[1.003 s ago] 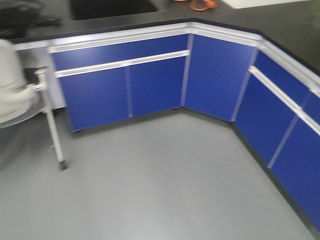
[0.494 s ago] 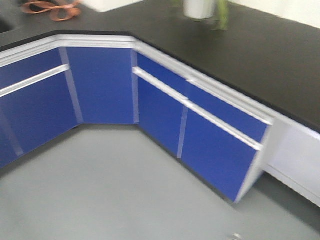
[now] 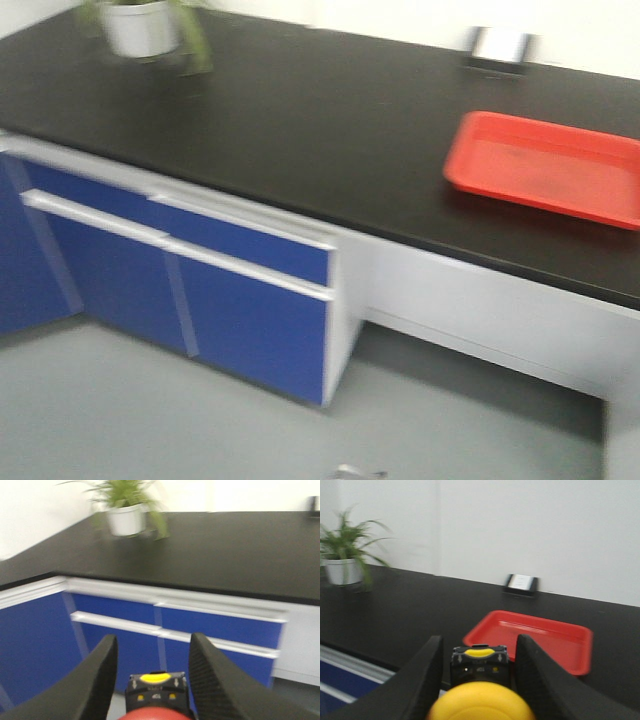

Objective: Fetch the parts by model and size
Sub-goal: 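Drive the base across the room toward the bench with the red tray, then approach and stop the base in front of the red tray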

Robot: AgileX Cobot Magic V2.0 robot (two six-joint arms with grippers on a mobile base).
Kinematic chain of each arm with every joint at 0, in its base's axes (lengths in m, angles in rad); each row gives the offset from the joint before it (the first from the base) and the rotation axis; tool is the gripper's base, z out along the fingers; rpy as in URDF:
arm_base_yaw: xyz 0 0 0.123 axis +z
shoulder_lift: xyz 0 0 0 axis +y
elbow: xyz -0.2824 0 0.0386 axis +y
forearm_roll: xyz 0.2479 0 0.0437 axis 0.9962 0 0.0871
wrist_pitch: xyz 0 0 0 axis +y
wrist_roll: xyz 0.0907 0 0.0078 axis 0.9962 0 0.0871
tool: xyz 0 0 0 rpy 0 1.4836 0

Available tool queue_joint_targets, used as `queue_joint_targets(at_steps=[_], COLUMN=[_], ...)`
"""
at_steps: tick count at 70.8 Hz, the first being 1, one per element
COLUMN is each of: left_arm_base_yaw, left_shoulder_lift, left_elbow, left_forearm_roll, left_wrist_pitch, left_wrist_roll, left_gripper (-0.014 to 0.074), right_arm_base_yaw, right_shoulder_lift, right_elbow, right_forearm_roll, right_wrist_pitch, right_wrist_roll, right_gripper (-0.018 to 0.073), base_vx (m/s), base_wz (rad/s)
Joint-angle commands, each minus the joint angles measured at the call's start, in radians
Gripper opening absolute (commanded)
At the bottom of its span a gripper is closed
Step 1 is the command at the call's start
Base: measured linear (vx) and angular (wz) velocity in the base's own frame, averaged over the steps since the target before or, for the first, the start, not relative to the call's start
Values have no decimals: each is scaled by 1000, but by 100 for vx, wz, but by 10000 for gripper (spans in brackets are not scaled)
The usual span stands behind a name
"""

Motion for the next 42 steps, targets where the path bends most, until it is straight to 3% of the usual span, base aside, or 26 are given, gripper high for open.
queue_joint_targets(at_steps=[1,23,42], left_arm_base_yaw=[-7,-7,-7], left_shoulder_lift=[7,7,7], left_elbow=[-27,-27,-27], left_forearm_roll=[-8,-8,-8], left_wrist_pitch=[-85,-85,-85], left_wrist_roll=[0,0,0], left_gripper=[-4,-4,-4], right_arm_base_yaw=[-1,-1,-1], right_shoulder_lift=[14,14,14], right_elbow=[-25,-25,-25], right_forearm_roll=[-6,-6,-6], right_wrist_pitch=[-80,-80,-80], right_wrist_roll=[0,0,0], right_gripper=[-6,-6,-6], base_vx=[16,15,13], base_wz=[-81,-74,-40])
